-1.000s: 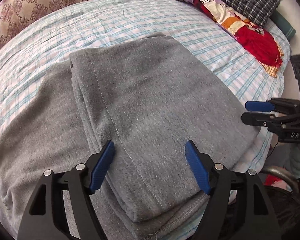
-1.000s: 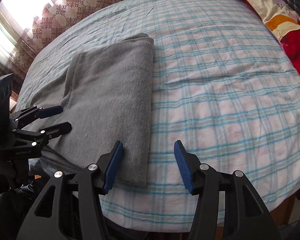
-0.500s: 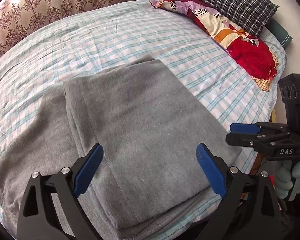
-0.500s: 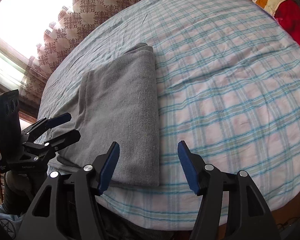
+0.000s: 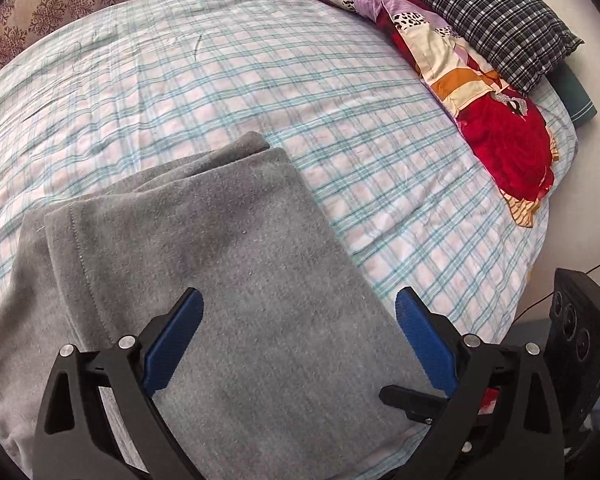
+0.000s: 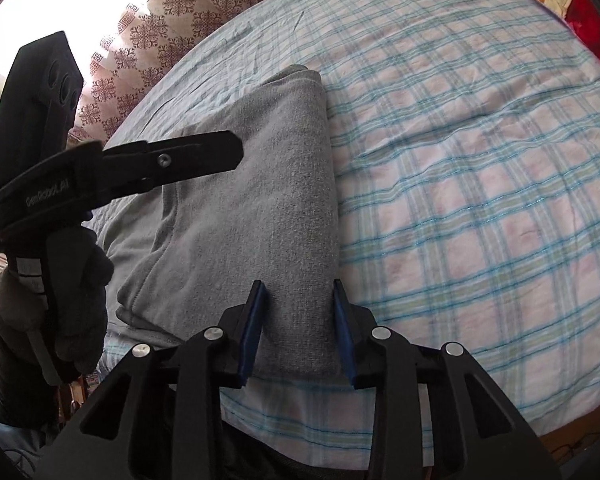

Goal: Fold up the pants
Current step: 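Grasp the folded end of the pants with the right gripper, then lift the folded end with the right gripper while the left gripper grasps the pants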

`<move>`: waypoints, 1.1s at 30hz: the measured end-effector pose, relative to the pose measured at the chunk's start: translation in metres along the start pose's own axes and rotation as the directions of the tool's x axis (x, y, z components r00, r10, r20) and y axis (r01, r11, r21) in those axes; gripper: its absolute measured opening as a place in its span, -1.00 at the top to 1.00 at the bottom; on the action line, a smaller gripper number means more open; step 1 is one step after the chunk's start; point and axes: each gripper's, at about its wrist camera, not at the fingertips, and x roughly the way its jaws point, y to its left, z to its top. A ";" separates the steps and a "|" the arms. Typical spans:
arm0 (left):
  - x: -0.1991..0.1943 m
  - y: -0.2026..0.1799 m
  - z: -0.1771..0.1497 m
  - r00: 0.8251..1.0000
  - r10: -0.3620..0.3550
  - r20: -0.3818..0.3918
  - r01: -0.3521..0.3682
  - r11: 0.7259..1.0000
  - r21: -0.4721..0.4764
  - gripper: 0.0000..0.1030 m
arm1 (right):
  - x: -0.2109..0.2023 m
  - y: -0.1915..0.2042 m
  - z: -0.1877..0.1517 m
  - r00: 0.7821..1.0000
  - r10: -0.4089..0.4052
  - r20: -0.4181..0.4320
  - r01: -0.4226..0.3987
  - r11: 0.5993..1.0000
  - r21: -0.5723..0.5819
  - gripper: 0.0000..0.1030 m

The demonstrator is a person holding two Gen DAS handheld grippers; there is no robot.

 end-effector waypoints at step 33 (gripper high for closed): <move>0.035 0.008 0.014 0.984 0.073 -0.163 -0.076 0.997 -0.012 -0.06 | -0.022 0.105 -0.031 0.982 -0.038 0.185 0.115 0.898 -0.424 0.47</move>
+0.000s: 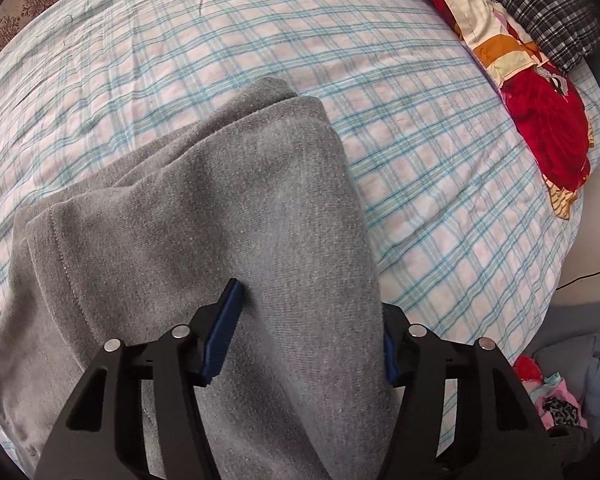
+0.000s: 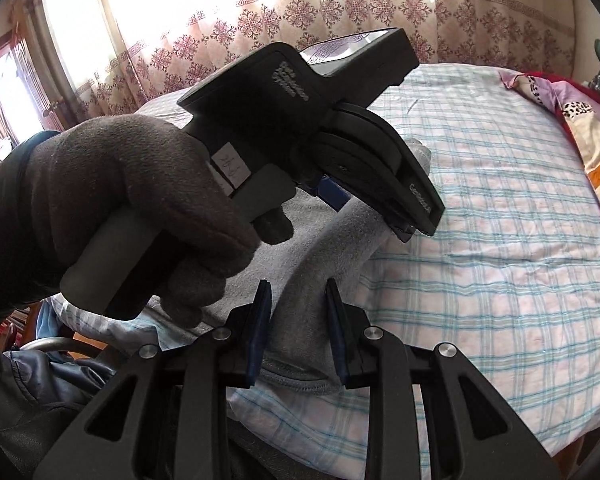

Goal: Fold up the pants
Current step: 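Lift the folded end with the right gripper while the left gripper grasps the pants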

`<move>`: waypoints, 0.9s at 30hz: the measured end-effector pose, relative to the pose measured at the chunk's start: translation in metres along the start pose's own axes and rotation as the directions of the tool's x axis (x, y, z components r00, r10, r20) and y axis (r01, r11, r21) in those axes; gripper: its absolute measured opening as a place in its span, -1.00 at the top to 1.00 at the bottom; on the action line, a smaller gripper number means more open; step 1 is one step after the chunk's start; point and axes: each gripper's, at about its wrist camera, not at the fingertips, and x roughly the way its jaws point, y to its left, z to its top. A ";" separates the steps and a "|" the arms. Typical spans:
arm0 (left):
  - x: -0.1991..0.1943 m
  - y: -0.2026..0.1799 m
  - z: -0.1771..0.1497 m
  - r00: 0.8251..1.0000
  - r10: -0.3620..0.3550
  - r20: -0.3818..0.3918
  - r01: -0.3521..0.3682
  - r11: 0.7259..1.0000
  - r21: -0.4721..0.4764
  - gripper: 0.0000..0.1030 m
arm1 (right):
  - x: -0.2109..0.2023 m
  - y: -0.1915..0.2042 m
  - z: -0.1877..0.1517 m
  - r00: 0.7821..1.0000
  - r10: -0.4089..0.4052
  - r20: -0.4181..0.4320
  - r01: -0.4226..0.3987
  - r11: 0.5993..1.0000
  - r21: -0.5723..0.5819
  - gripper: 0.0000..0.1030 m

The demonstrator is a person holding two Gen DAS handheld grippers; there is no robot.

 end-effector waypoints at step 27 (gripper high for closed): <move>-0.061 0.019 -0.037 0.981 0.008 0.193 -0.011 1.000 0.016 0.48 | -0.035 -0.014 0.014 0.994 0.095 0.059 -0.095 0.995 -0.009 0.06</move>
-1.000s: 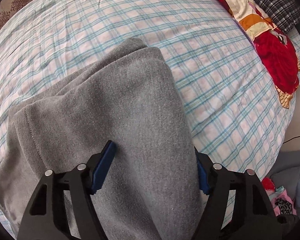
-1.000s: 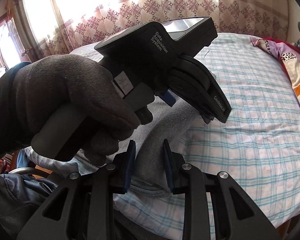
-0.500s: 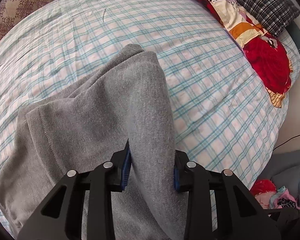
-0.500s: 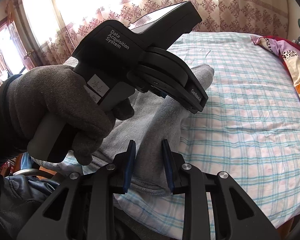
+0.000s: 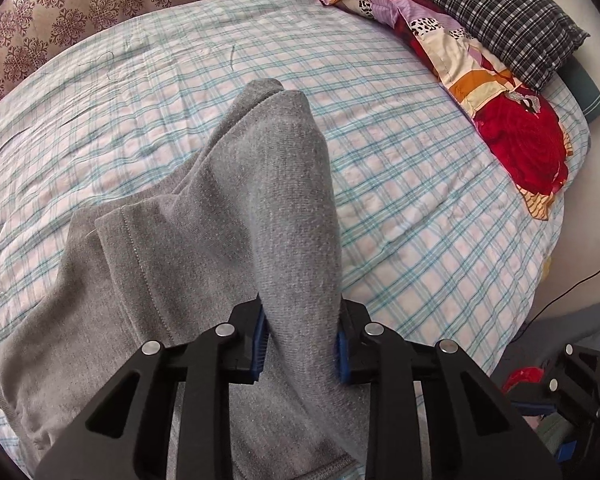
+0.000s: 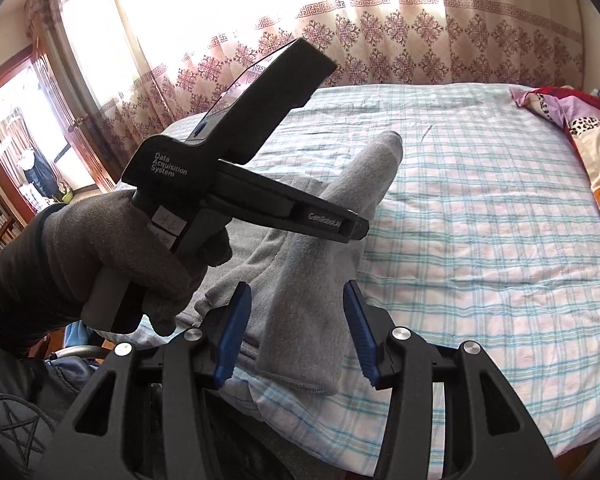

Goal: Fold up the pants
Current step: 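Lift the folded end with the right gripper while the left gripper grasps the pants, then fold the held pants over with the left gripper and open it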

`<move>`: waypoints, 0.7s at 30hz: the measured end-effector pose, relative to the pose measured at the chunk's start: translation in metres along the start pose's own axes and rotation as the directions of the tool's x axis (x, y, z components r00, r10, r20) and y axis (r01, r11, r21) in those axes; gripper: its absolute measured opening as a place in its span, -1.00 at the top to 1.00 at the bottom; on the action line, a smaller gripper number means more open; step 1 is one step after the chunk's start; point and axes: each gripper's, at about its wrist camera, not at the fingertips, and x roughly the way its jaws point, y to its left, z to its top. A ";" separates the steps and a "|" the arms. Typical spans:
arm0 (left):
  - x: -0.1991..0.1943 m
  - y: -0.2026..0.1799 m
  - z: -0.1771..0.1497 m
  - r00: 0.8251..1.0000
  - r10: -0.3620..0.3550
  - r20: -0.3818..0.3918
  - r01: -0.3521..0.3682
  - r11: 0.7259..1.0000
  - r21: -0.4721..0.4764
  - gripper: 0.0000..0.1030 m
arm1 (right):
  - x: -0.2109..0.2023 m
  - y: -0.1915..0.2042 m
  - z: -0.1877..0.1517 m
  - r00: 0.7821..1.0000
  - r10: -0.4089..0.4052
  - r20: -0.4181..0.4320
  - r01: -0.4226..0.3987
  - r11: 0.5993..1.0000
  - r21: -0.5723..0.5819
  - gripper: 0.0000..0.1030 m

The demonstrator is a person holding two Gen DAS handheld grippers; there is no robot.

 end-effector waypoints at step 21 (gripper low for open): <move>-0.076 0.096 -0.032 0.981 -0.144 0.128 0.164 0.973 -0.164 0.51 | 0.029 -0.025 0.010 0.999 -0.008 -0.050 0.015 0.989 0.150 0.06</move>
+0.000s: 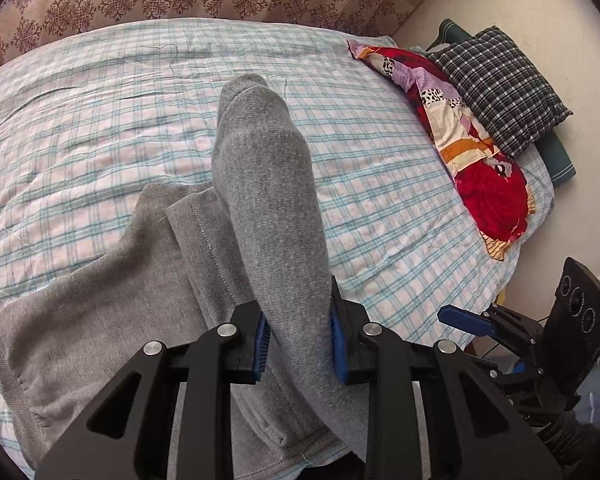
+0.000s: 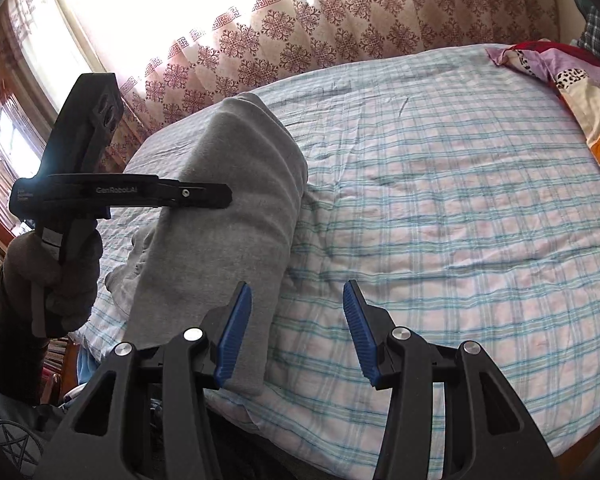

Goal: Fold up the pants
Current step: 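Fold the held pants over with the left gripper and open it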

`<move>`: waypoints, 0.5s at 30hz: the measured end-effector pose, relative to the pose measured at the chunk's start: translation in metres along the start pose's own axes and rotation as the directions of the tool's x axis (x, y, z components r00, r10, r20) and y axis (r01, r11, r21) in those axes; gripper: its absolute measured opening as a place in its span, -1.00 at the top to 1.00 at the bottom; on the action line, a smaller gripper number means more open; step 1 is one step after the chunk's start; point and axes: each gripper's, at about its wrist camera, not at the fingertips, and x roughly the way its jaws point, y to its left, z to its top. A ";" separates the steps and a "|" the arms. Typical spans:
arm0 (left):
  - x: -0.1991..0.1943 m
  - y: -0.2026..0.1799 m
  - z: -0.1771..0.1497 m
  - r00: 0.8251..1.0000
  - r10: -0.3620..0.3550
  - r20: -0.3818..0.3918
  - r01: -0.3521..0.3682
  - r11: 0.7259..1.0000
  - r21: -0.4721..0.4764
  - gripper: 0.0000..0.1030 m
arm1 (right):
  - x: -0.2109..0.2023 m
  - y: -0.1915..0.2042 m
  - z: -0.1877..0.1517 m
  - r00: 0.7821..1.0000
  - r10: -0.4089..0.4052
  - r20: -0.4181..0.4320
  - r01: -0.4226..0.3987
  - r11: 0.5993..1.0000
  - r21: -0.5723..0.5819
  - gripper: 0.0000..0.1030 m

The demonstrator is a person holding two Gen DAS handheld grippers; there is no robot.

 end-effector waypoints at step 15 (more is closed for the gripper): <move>-0.085 0.109 -0.021 0.994 0.027 0.110 -0.011 0.990 -0.142 0.52 | 0.059 0.098 0.004 0.980 0.152 -0.127 -0.172 0.972 -0.161 0.06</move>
